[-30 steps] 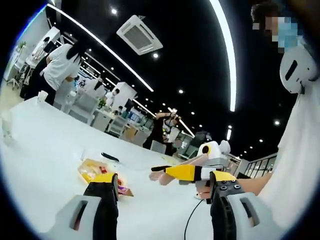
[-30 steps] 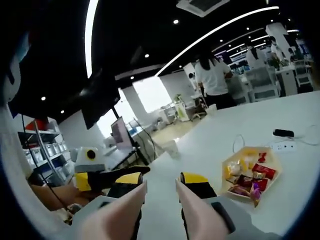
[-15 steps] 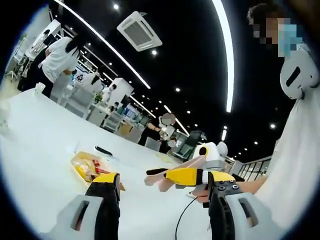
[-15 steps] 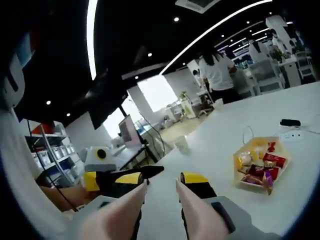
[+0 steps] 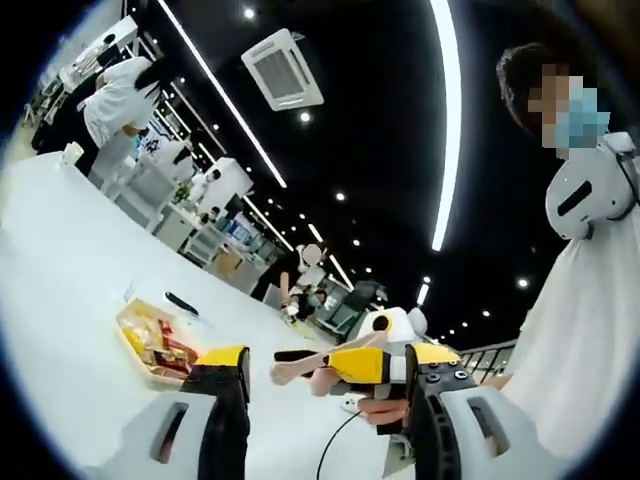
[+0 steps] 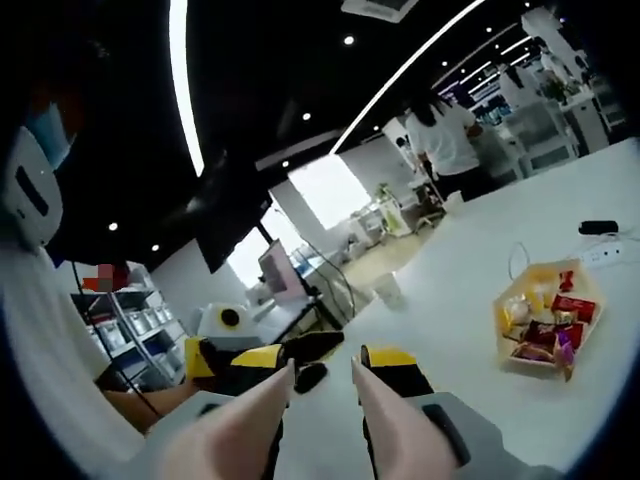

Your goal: Place the target food into the container with the food tongs after gripping and lifting it, then release it inside without dropping or visibly crushing the food.

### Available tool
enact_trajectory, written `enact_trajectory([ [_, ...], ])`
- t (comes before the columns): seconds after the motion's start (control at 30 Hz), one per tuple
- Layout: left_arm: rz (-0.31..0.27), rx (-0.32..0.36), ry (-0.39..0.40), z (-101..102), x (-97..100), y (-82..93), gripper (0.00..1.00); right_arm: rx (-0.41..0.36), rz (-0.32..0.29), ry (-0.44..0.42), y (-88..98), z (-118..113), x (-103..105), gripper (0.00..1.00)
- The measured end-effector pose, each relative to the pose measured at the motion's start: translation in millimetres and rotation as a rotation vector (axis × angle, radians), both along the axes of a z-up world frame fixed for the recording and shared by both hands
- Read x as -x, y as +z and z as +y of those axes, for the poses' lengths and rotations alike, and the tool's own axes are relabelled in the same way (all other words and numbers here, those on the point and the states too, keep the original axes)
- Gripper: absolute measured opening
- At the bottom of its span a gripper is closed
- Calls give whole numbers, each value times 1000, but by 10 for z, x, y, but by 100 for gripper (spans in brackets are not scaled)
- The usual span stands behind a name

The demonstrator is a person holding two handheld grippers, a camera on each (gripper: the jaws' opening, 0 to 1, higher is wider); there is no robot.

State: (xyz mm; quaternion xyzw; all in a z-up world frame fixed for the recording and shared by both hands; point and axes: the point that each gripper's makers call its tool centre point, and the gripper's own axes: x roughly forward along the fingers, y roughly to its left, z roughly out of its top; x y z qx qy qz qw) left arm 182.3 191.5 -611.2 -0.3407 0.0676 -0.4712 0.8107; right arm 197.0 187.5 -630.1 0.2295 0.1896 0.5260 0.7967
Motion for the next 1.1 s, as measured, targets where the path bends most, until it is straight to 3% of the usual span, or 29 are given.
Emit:
enact_trajectory([
  [0.1,-11,1,-7,-18,14,21,55,-1,-9,28,35,46,37,30],
  [0.17,-2,50,-21,-37,19,78,52,-12,-2,56,70,79,63,30],
  [0.3,-19,74,-22,-58,16,128,43,-74,39,67,148,106,75,30],
  [0.43,-11,102,-31,-65,18,167,39,-83,29,89,178,140,122,29],
  [0.8,32,155,-33,-9,32,139,35,-97,35,124,156,171,170,29],
  [1.1,38,172,-35,56,51,181,33,-127,-5,156,257,161,170,29],
])
